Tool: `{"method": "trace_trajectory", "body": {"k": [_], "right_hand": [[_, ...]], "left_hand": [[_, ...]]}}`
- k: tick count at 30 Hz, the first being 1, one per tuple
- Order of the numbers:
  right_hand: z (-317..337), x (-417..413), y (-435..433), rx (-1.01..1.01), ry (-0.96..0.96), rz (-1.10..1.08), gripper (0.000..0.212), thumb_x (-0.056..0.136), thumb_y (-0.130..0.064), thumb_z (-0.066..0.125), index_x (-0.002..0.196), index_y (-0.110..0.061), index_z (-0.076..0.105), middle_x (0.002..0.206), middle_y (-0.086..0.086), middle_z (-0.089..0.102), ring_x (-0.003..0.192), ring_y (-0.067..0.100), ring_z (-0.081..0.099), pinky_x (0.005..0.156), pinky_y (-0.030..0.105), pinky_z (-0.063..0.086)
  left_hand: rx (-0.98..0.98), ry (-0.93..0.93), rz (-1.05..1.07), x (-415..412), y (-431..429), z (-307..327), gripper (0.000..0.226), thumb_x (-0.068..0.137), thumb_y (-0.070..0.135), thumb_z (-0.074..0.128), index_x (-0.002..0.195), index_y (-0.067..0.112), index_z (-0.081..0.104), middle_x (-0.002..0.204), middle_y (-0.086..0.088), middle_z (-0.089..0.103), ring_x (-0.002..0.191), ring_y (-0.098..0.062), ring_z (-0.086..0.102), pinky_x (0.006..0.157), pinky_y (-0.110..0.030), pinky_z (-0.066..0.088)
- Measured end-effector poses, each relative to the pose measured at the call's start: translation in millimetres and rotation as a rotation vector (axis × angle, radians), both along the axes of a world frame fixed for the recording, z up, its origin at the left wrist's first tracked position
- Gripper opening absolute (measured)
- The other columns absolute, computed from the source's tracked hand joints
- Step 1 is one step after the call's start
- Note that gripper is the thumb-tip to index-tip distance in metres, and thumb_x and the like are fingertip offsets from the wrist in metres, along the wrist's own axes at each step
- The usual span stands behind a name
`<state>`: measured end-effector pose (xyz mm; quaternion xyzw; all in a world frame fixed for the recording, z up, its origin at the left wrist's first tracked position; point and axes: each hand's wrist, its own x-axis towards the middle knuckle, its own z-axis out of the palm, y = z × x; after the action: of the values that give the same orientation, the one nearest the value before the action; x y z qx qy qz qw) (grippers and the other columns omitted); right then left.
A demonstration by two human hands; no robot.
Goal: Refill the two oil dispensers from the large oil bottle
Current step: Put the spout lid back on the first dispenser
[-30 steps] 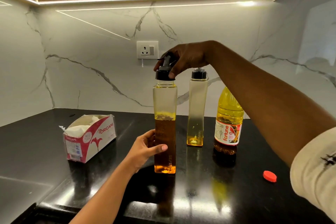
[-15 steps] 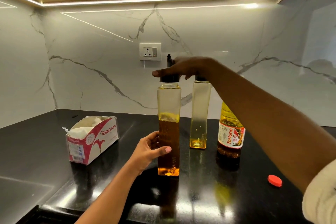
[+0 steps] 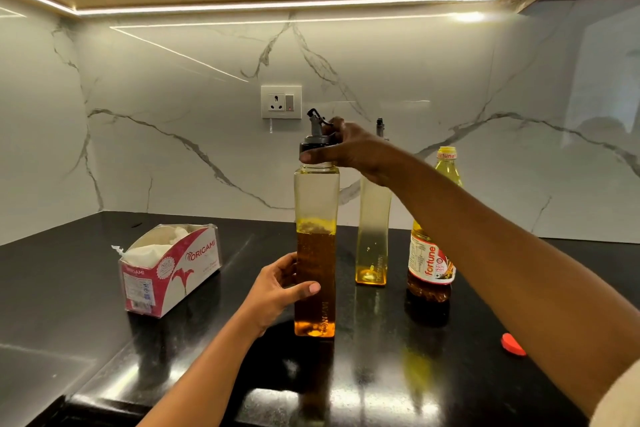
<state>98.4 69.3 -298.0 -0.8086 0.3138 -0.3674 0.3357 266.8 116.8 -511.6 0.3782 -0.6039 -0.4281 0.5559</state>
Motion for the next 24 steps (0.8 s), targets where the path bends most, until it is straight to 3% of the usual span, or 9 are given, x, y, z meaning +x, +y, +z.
{"method": "trace_trajectory", "body": {"k": [3, 6, 8, 10, 13, 17, 20, 22, 24], "right_hand": [[-5, 11, 2, -0.015, 0.027, -0.062, 0.073, 0.068, -0.034, 0.079, 0.125, -0.015, 0.036, 0.123, 0.009, 0.051, 0.114, 0.023, 0.049, 0.090, 0.026, 0.045], [-1, 1, 0, 0.164, 0.029, 0.122, 0.108, 0.064, -0.039, 0.073, 0.147, -0.010, 0.012, 0.149, 0.012, 0.030, 0.136, 0.026, 0.029, 0.112, 0.040, 0.022], [8, -18, -3, 0.269, -0.028, 0.254, 0.086, 0.068, -0.031, 0.067, 0.142, -0.010, 0.029, 0.145, 0.008, 0.039, 0.138, 0.022, 0.028, 0.116, 0.049, 0.013], [15, -28, -9, 0.324, -0.071, 0.349, 0.051, 0.076, -0.014, 0.059, 0.125, -0.014, 0.048, 0.128, 0.003, 0.054, 0.128, 0.020, 0.042, 0.114, 0.047, 0.022], [17, -27, -13, 0.285, 0.032, 0.405, 0.049, 0.084, 0.006, 0.052, 0.130, -0.011, 0.048, 0.127, 0.009, 0.055, 0.121, 0.025, 0.051, 0.106, 0.038, 0.040], [18, -14, -8, 0.106, 0.137, 0.199, 0.043, 0.082, -0.006, 0.066, 0.121, -0.013, 0.052, 0.112, 0.004, 0.060, 0.107, 0.019, 0.057, 0.088, 0.026, 0.051], [12, 0, -3, -0.063, 0.245, -0.049, 0.071, 0.067, -0.040, 0.076, 0.125, -0.018, 0.042, 0.119, 0.005, 0.054, 0.103, 0.017, 0.052, 0.079, 0.026, 0.046], [15, -3, -5, 0.024, 0.271, -0.012, 0.104, 0.057, -0.049, 0.074, 0.143, -0.016, 0.026, 0.142, 0.009, 0.040, 0.124, 0.024, 0.042, 0.098, 0.034, 0.038], [25, -17, -9, 0.168, 0.191, 0.136, 0.103, 0.063, -0.036, 0.071, 0.148, -0.014, 0.017, 0.153, 0.008, 0.026, 0.139, 0.026, 0.027, 0.111, 0.044, 0.024]], "left_hand": [[0.007, 0.001, -0.006, 0, 0, 0, 0.082, 0.048, 0.046, 0.093, 0.118, 0.018, 0.062, 0.112, -0.006, 0.071, 0.106, -0.022, 0.067, 0.081, -0.024, 0.055], [0.011, 0.000, -0.009, -1, -1, 1, 0.082, 0.047, 0.047, 0.093, 0.118, 0.019, 0.062, 0.112, -0.005, 0.071, 0.106, -0.021, 0.068, 0.080, -0.023, 0.055], [0.015, -0.001, -0.012, 0, -1, 0, 0.083, 0.047, 0.047, 0.093, 0.118, 0.019, 0.061, 0.113, -0.006, 0.071, 0.106, -0.021, 0.067, 0.080, -0.023, 0.055], [0.021, 0.002, -0.020, 1, -1, 0, 0.083, 0.047, 0.047, 0.093, 0.118, 0.020, 0.062, 0.112, -0.006, 0.071, 0.106, -0.021, 0.067, 0.080, -0.023, 0.055], [0.020, 0.007, -0.026, 2, -2, 0, 0.082, 0.047, 0.047, 0.093, 0.118, 0.019, 0.062, 0.112, -0.007, 0.071, 0.107, -0.021, 0.067, 0.080, -0.023, 0.055], [0.020, 0.010, -0.027, 1, -3, 0, 0.084, 0.047, 0.046, 0.093, 0.119, 0.017, 0.061, 0.113, -0.008, 0.071, 0.107, -0.023, 0.067, 0.081, -0.024, 0.055], [0.023, 0.014, -0.027, 1, -3, 0, 0.084, 0.047, 0.046, 0.093, 0.119, 0.018, 0.061, 0.113, -0.007, 0.071, 0.107, -0.022, 0.067, 0.081, -0.024, 0.055], [0.025, 0.017, -0.033, 1, -3, 0, 0.083, 0.047, 0.046, 0.093, 0.119, 0.019, 0.061, 0.113, -0.007, 0.071, 0.107, -0.021, 0.067, 0.080, -0.024, 0.055], [0.025, 0.017, -0.039, 2, -3, 0, 0.083, 0.048, 0.045, 0.093, 0.120, 0.018, 0.061, 0.114, -0.008, 0.071, 0.107, -0.022, 0.067, 0.081, -0.024, 0.055]]}}
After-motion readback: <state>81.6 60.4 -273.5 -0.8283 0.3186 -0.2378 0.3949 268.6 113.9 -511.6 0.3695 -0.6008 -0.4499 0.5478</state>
